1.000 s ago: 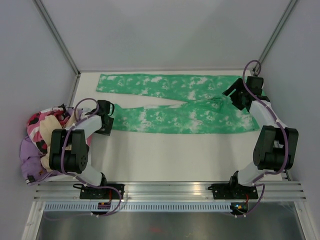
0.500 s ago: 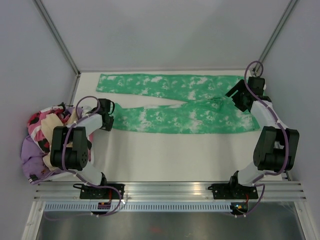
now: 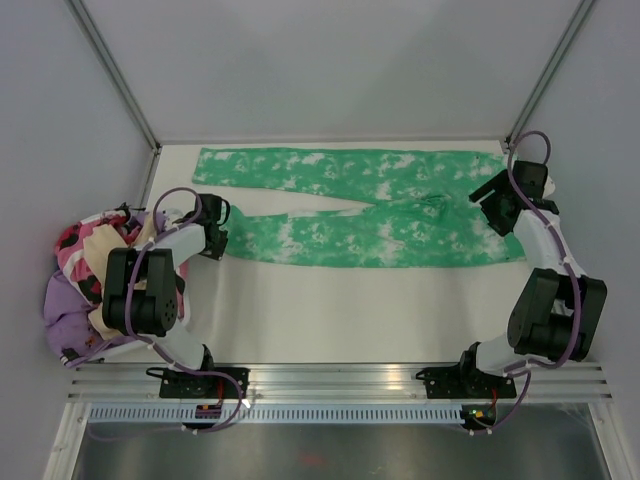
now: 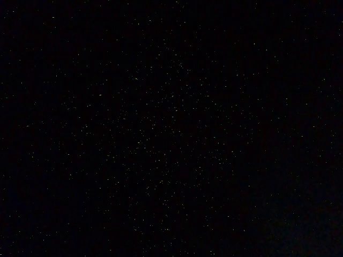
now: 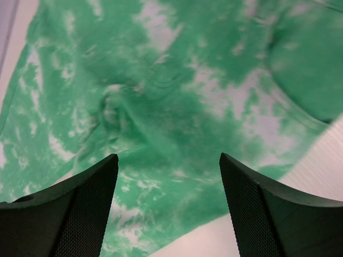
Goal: Fold and stack the trousers
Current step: Fold the trousers
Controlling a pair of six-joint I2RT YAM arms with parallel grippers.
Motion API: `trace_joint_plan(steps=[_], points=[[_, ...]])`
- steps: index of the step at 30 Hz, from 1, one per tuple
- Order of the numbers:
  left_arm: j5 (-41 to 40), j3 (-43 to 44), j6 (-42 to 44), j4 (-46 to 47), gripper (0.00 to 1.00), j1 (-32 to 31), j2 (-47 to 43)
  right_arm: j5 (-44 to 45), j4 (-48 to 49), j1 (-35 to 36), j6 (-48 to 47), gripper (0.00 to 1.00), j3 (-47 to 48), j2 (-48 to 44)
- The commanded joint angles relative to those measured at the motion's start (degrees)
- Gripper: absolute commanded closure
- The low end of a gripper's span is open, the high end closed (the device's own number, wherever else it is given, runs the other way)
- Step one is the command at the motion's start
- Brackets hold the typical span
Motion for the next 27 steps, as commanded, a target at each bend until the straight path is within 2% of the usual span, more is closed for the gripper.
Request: trace_joint_plan(steps=[1,7,14,18,21,27], points=[[-13.4,2.6,10.3,3.2,0.98,7.7,-3.0,3.9,-6.1,-4.2,3.7,0.17,-3.6,-4.7],[-14.0,1.8,14.1,4.7,0.98,7.7,-5.5,7.9,-6.2,-9.2,5.8,0.17,-10.1,-7.8],[-13.6,0.8,16.8,5.2,0.98,7.7,-5.4,13.4,4.3,-13.1,2.6,0.18,-15.7,-7.6],[-12.5,0.7,18.2,6.3,0.98,7.7,-5.3,13.5,10.3,-15.2,-0.8,0.18,-14.9,-4.0],[-12.3,1.2,18.9,6.8,0.98,7.8,-5.1,13.4,10.2,-16.9,-2.9,0.19,-11.7,1.1],[-11.8,1.6,18.3,6.5,0.98,7.8,-4.8,19.3,10.9,-17.4,-5.9,0.19,-10.6,2.9]])
